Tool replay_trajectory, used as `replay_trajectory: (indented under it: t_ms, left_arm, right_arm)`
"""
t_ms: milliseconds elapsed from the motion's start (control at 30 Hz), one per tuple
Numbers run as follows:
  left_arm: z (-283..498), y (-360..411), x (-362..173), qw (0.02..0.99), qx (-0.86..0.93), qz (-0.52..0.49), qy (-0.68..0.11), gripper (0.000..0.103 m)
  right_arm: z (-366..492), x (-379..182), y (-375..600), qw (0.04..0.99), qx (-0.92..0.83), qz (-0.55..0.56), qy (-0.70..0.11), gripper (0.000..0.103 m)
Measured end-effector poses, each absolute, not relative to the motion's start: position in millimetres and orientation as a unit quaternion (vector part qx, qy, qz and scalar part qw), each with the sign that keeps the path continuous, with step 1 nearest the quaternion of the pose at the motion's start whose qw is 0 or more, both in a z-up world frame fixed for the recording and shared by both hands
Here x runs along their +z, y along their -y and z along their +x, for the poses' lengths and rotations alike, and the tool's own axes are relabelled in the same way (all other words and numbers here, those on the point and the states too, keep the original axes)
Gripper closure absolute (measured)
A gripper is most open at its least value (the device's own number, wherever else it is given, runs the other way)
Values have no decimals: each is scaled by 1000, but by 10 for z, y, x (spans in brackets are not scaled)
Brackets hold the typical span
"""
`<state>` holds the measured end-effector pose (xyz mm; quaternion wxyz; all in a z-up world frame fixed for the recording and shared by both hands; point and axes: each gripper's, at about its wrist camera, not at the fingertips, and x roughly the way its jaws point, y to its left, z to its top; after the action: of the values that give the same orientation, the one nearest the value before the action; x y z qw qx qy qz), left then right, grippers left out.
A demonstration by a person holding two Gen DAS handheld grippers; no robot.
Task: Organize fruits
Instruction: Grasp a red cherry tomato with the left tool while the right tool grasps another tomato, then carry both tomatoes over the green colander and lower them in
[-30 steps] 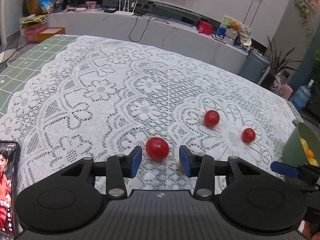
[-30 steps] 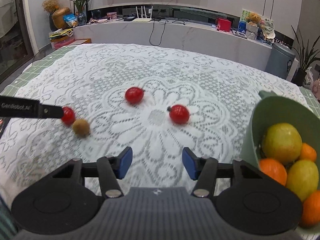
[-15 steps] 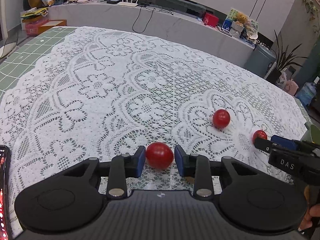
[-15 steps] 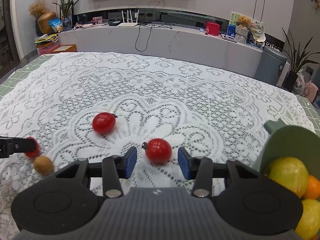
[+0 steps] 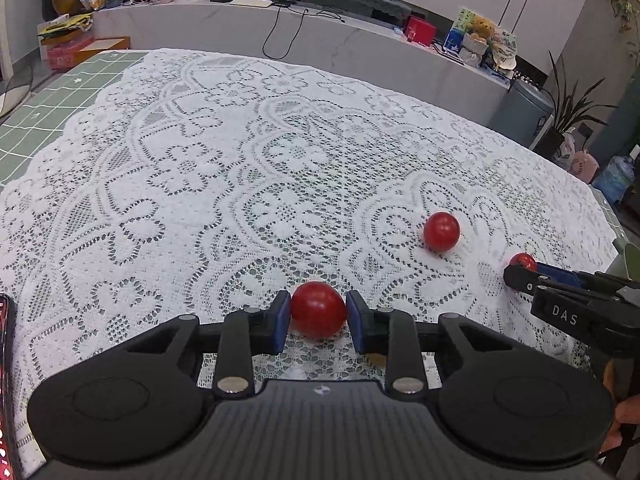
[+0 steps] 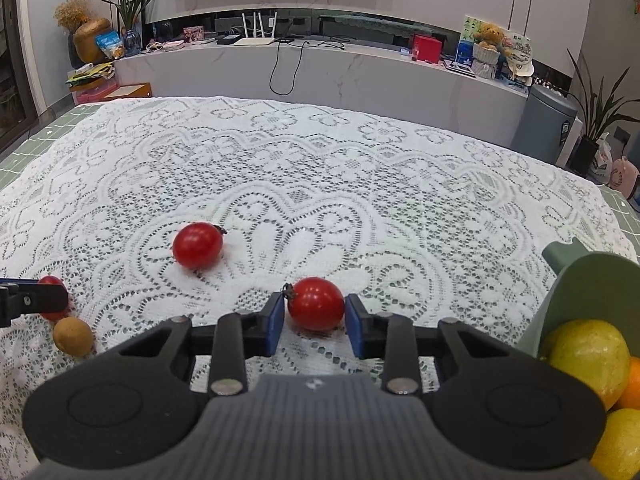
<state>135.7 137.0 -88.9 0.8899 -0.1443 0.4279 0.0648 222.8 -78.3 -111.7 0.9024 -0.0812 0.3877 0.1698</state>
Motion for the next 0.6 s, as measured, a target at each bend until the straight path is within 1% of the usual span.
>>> replay_trajectory:
  t_ms: [300, 533, 600]
  left_arm:
    - [1251, -1247, -633, 903, 58, -131, -406, 70]
    - [1179, -997, -392, 914, 30, -118, -388, 70]
    - [1154, -917, -339, 916, 19, -115, -384, 70]
  right_arm:
    - [1932, -839, 844, 905, 194, -70, -373, 73]
    - [1613, -644, 999, 902, 212, -56, -373, 73]
    - [1536, -591, 1052, 902, 215, -54, -370, 75]
